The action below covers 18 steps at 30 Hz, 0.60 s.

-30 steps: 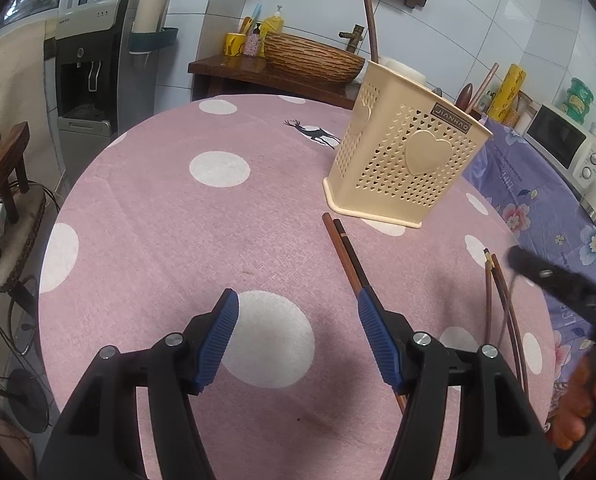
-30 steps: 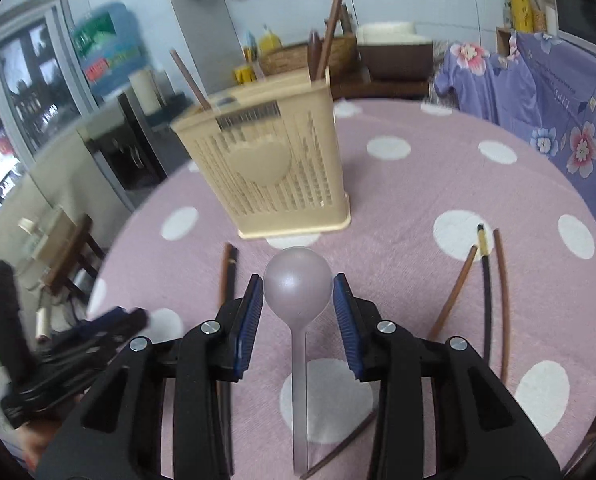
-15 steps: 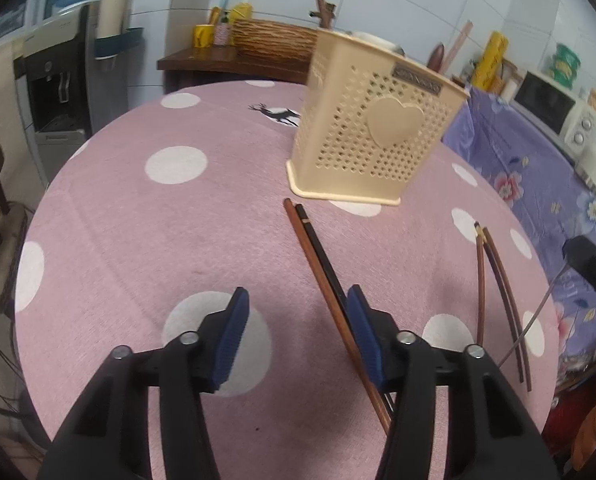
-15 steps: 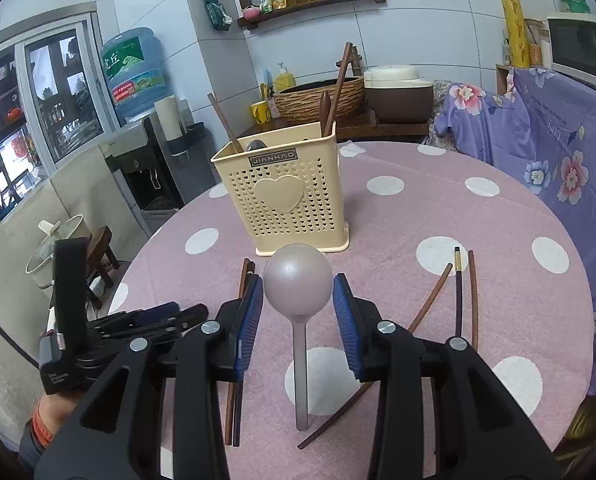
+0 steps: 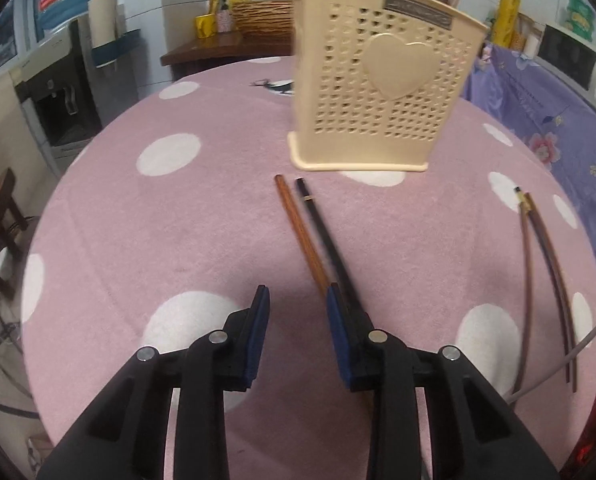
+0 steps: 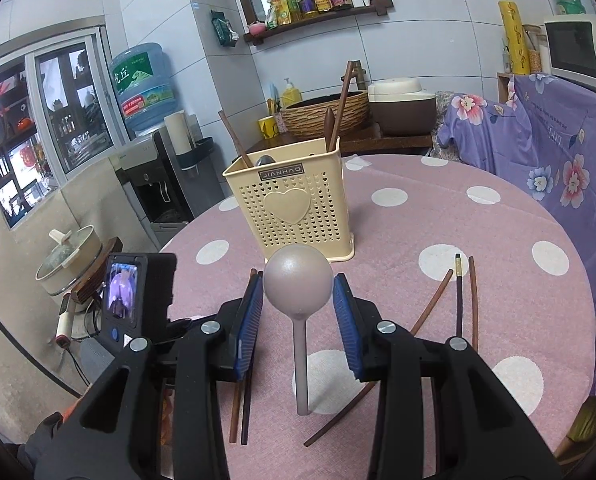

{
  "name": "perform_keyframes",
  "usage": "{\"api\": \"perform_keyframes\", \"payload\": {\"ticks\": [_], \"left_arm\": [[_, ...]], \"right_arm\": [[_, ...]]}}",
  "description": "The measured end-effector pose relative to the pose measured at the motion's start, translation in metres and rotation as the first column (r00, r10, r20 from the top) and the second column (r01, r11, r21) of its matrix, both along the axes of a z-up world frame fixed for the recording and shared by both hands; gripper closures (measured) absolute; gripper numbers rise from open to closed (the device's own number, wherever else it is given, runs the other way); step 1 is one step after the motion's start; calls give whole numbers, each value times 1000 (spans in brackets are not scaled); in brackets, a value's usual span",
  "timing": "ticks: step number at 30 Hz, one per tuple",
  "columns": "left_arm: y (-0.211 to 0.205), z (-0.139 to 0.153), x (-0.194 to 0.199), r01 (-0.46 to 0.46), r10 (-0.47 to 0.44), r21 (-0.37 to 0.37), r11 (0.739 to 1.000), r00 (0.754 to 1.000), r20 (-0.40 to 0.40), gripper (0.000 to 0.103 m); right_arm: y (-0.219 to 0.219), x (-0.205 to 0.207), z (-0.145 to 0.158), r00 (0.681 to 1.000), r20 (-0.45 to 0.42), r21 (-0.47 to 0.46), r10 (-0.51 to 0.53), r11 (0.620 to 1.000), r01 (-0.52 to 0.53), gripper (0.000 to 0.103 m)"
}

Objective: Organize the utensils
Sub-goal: 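Close the left tool on the brown chopstick and lift it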

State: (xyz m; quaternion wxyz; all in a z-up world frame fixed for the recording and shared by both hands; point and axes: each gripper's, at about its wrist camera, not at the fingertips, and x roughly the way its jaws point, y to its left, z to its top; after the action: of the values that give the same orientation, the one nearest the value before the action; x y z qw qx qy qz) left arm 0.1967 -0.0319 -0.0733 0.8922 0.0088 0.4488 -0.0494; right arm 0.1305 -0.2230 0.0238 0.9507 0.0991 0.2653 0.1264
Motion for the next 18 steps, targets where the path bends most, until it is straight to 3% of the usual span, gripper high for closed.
{"api": "perform_keyframes", "payload": {"ticks": [5,13,16,18], "left_arm": [[17,4,3,-53,53,-40,998,999,-6,73],[-8,7,29,-41,41,-37,998,999,-8,73],[-10,-1,37,-58,56,-51,997,998,-32,79],[-12,-2,40,-69,68,-19,997,997,-21,84]], "right_arm": [[-6,0,1,1000,7,22,7,1000,-7,66],[-6,1,1,1000,8,31,2,1000,-3,66],[-6,2,-1,1000,1,29,4,1000,-4,66],[-5,2,-2,1000,-2,29,4,1000,-4,66]]}}
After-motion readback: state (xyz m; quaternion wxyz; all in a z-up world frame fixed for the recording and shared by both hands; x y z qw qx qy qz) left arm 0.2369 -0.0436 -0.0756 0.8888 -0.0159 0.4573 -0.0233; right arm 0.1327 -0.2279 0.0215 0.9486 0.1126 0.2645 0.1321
